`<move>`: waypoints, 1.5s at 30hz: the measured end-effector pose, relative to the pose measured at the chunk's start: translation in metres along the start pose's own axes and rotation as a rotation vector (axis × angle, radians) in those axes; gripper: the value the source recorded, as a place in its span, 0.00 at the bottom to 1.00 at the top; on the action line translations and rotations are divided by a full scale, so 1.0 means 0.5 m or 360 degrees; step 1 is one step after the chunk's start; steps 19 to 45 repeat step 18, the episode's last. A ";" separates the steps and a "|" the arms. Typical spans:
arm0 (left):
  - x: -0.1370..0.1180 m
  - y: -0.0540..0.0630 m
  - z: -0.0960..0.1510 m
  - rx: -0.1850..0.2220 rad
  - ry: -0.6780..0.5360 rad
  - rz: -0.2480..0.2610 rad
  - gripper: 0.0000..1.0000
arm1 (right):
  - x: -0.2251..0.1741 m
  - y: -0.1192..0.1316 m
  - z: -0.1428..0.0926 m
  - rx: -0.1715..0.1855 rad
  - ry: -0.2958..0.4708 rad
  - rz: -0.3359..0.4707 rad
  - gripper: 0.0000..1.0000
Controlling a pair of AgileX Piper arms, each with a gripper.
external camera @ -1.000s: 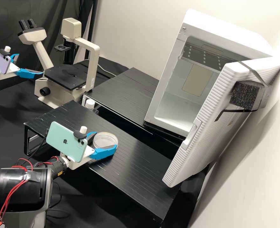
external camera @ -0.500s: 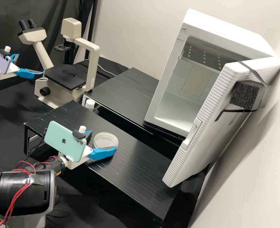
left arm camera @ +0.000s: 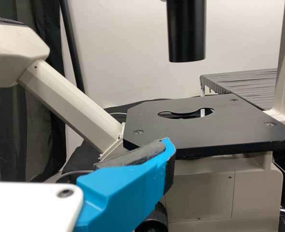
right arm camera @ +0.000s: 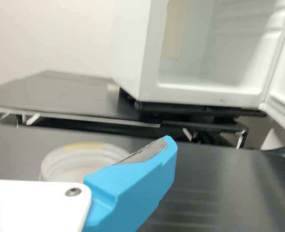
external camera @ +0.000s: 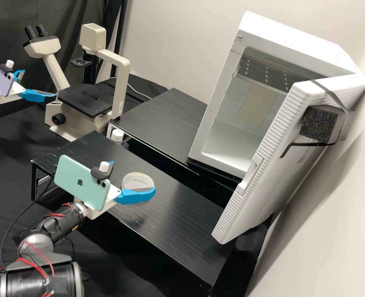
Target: Move the petri dish to the bench.
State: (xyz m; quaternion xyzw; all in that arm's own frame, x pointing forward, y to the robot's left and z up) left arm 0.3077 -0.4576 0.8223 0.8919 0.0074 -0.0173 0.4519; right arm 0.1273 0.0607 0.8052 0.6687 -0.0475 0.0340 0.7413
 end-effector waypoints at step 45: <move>0.000 0.000 0.000 0.0000 0.0000 0.0000 1.00 | -0.008 0.014 -0.005 0.0248 0.0063 0.0030 1.00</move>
